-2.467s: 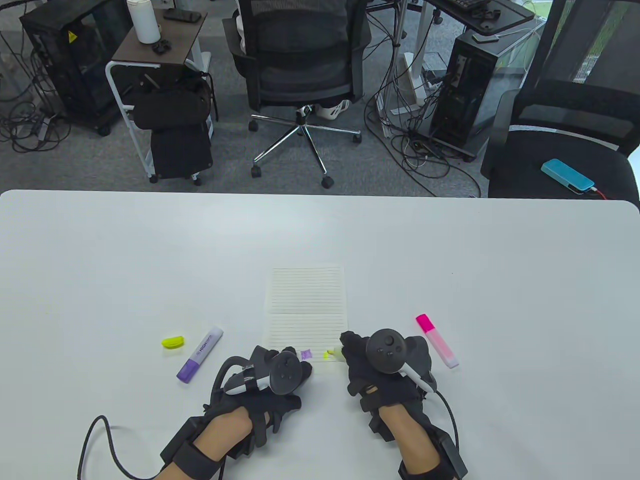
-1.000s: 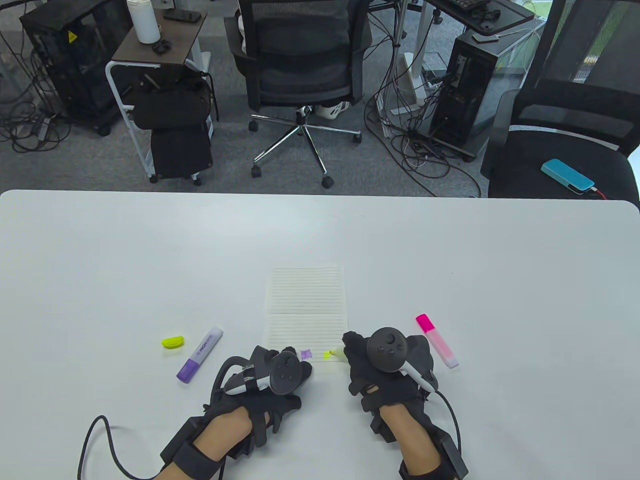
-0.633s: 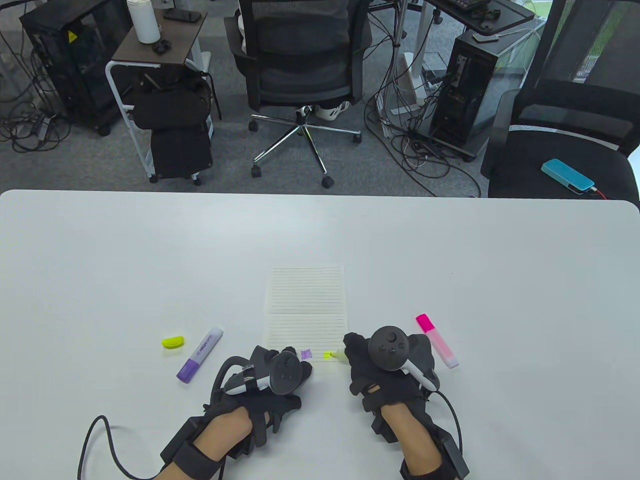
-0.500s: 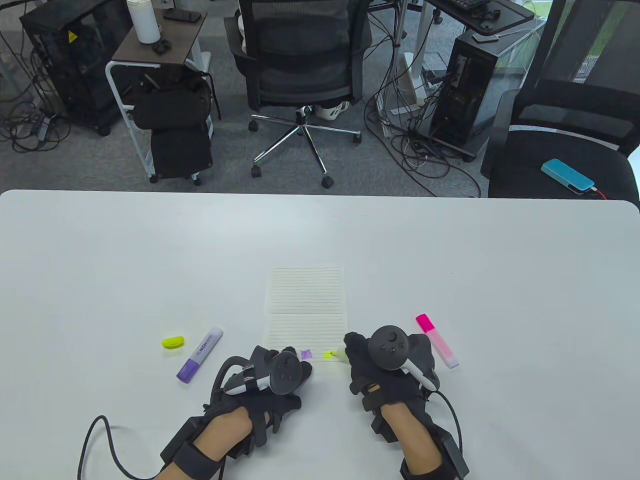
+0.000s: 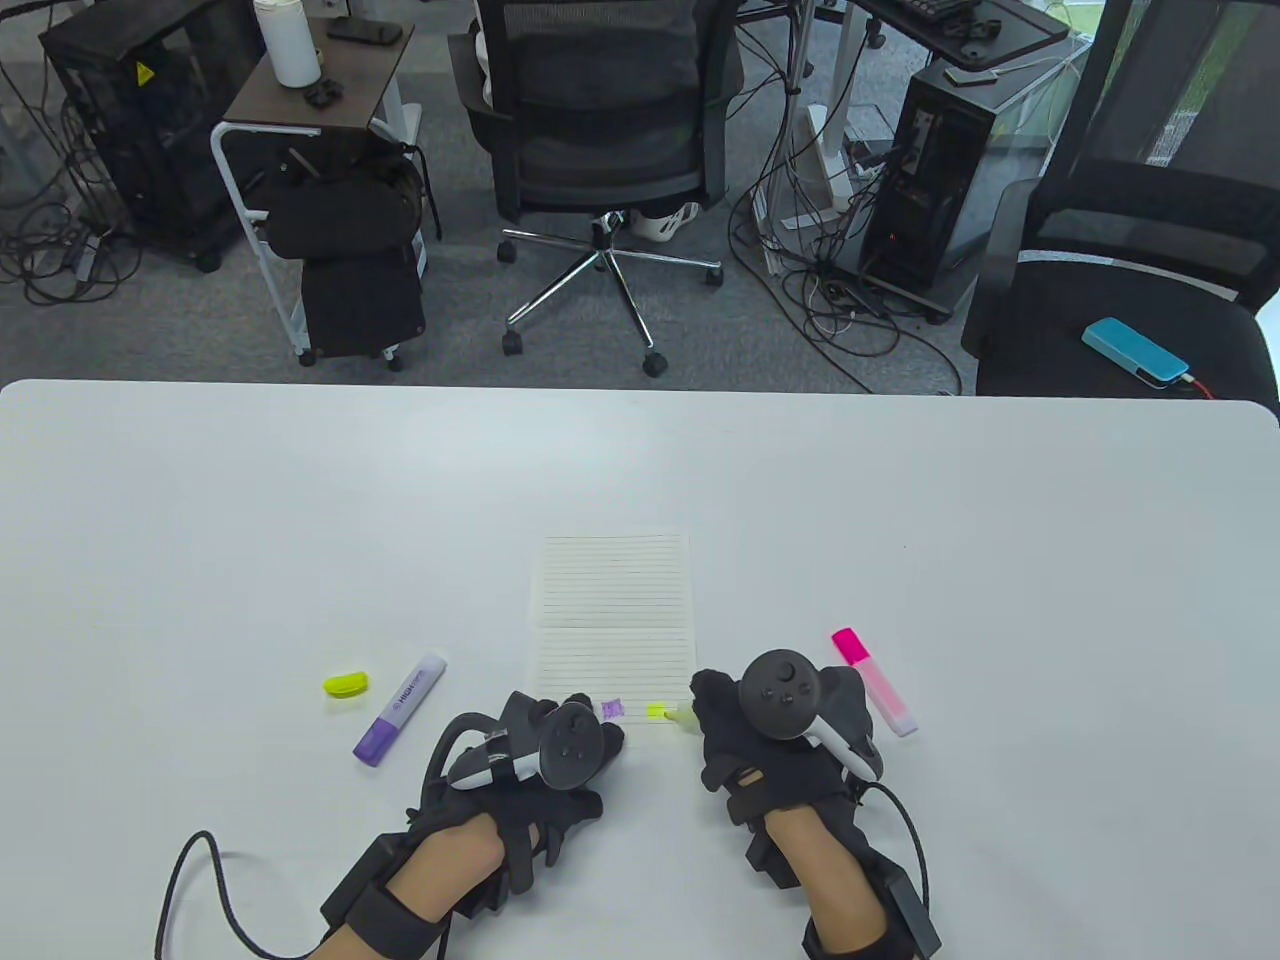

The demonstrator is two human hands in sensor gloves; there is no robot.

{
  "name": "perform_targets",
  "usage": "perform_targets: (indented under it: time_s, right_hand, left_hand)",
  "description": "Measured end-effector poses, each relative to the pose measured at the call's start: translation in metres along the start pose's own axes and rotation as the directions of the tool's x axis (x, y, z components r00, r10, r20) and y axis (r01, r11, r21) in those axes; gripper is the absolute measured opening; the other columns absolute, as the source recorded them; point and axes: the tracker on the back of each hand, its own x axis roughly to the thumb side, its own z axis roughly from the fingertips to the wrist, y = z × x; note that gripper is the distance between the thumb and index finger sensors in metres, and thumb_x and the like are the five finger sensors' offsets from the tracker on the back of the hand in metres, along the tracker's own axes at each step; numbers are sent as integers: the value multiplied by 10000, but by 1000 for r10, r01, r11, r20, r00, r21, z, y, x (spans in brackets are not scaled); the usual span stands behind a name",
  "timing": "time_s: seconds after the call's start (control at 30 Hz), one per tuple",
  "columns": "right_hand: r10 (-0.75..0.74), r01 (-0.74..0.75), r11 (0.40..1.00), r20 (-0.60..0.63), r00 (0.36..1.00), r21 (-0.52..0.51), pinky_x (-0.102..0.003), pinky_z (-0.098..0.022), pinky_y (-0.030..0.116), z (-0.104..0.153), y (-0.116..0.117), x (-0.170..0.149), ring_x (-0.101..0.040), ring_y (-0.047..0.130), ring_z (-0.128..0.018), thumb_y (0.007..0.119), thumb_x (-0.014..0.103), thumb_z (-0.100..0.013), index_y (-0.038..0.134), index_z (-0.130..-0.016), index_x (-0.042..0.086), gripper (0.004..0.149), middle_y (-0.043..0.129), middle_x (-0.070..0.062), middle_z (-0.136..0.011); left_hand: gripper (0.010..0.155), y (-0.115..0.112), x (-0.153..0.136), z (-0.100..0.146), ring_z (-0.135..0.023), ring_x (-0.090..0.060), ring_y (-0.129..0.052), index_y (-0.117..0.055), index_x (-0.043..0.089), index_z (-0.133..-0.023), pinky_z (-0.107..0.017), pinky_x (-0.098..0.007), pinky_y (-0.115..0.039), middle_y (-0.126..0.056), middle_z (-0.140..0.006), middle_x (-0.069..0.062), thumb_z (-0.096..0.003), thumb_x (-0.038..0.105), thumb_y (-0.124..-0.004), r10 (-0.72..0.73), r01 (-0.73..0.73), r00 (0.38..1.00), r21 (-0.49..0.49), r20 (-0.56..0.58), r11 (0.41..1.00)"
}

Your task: Apply highlighter ink on paper

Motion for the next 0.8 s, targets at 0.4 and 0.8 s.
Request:
perform_targets:
  time_s: [0.4,0.8]
  right_hand:
    - [-10,10,1000,16,1000,6,-577,-577,737,-1,2,0,-309,920,-462,705,318,-651,701,-1022,167,401,869,-176,-800]
    - [-84,87,995,69,994,-42,-576,-579,735,4,-2,1,-309,920,-466,702,324,-653,686,-1030,174,406,866,-174,-804]
  left_hand:
    - [723,0,0,0,-1025,-336,-353,-386,401,-1062,-729,-547,-442,-249,-1142,-5,-424,542,-695,0,0,1000,0,0,1000]
    - [723,0,0,0,-1026,-339,-351,-379,401,-1064,-730,-546,-442,-245,-1142,-6,-425,545,-687,-7,7,1000,0,1,1000]
